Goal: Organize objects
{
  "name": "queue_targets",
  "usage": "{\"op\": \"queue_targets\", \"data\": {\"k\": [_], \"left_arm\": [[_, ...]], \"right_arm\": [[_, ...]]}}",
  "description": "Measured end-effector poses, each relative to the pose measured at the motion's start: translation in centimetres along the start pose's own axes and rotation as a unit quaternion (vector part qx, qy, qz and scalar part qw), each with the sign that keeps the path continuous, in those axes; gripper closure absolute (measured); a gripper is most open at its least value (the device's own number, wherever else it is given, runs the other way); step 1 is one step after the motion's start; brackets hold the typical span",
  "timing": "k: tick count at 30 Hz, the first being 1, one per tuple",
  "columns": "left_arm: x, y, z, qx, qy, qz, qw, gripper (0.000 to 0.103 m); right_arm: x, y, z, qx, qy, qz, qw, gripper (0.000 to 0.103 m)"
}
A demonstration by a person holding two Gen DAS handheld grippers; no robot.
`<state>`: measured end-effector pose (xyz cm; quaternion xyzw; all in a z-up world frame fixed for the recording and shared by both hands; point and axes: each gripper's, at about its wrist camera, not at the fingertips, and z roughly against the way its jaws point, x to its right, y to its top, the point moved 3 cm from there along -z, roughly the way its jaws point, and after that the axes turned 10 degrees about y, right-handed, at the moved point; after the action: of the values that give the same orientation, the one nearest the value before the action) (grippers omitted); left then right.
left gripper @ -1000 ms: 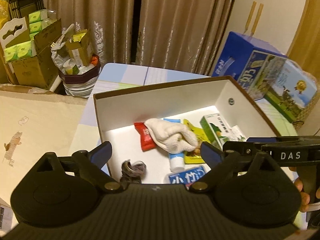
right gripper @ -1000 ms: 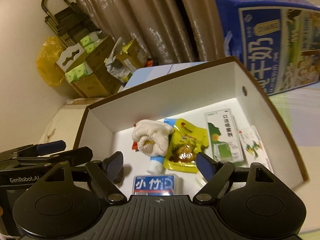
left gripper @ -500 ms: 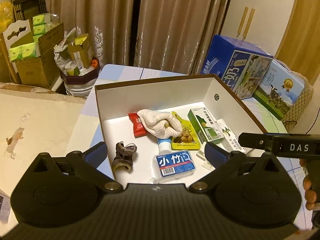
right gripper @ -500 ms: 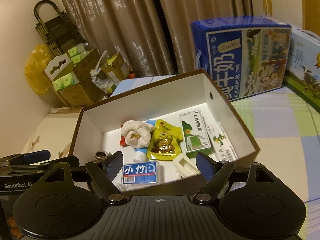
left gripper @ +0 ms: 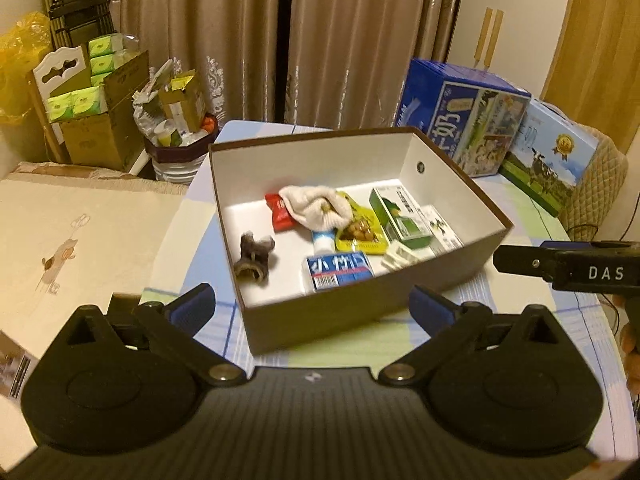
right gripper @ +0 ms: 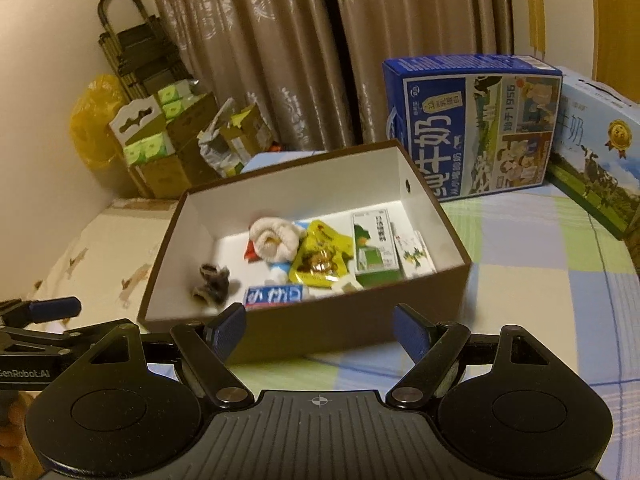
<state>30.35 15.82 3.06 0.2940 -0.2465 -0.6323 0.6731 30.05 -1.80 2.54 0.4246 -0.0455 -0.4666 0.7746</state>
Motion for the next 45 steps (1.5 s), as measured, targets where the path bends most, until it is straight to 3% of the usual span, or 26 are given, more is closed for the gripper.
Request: {"op": "queue_targets", "data": {"k": [14, 28, 45], "left_arm": [[4.2, -6.4, 5.3, -0.027, 0.035, 0.020, 0.9988, 0.001], [8.9, -11.2, 10.2, -0.038, 0.043, 0.032, 0.9978, 0.001], [12.0, -15.1, 13.5, -0.045, 0.054, 0.044, 0.9965, 0.001]], "right_arm": [[1.2, -6.2, 6.5, -0.027, 0.029, 0.012, 0.999, 0.026], [2.7, -11.7, 12.9, -0.044, 0.044, 0.023, 0.998, 0.026], [3.9, -15.0, 16.7, -0.054, 0.051, 0.042, 0.996, 0.026]]}}
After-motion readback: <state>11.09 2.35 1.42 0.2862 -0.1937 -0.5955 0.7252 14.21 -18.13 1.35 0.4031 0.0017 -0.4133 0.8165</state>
